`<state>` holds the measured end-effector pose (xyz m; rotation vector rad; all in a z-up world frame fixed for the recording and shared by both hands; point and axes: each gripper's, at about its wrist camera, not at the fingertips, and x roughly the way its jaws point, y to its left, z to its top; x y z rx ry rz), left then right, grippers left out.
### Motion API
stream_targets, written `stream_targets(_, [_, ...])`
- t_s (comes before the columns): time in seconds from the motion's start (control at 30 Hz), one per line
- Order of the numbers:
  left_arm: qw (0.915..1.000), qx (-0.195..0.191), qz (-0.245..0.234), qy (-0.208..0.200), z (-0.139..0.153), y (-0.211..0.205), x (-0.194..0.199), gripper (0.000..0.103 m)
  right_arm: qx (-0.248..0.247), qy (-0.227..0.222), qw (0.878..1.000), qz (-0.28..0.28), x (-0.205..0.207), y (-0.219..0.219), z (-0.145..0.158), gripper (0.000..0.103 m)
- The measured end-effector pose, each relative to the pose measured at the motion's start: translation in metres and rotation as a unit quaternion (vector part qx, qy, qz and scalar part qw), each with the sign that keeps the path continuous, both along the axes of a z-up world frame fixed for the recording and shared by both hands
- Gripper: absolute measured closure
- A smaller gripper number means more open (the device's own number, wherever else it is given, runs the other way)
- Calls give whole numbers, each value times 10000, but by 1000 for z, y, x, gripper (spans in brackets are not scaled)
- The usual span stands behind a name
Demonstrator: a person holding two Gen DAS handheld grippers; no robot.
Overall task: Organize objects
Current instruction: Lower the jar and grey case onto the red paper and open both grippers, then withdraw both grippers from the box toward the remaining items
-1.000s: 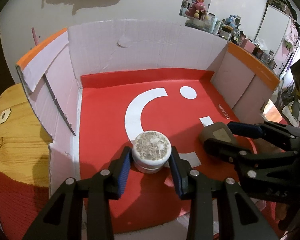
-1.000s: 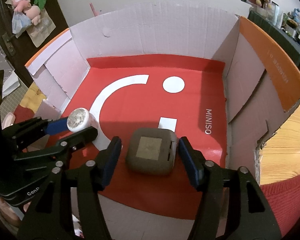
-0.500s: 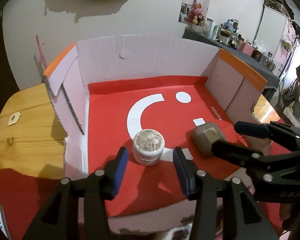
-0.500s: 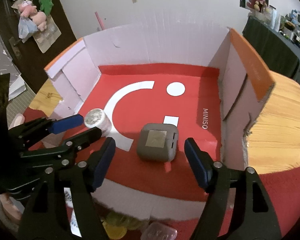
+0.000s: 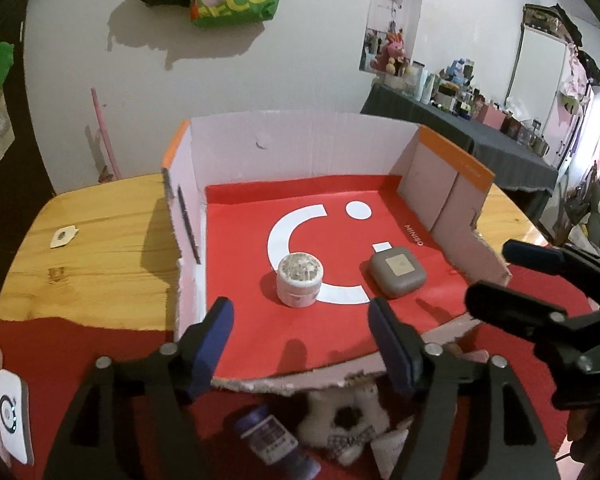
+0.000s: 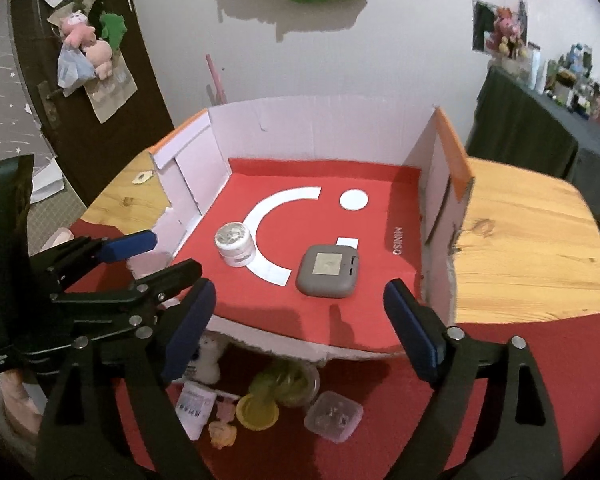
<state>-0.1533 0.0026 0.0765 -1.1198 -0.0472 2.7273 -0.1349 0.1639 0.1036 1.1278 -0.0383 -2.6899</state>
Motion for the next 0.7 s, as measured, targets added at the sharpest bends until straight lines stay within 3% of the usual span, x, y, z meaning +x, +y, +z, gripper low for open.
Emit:
stream_targets(0.1, [9999, -29, 8, 122, 5, 0, 12, 29, 60, 201, 9998, -56, 13, -1, 7, 8])
stream_targets(0.17, [9998, -42, 26, 201, 8, 0, 19, 21, 90, 315, 9994, -85, 23, -1, 11, 7])
stream_targets(0.37, [9992, 75, 141, 357, 15, -5, 40, 10, 235, 549, 9982, -114, 44, -6, 18, 3])
stream_targets(0.7, [9988, 66, 283, 399, 11, -6, 64, 10, 276, 708, 9970, -129, 71, -13, 16, 0])
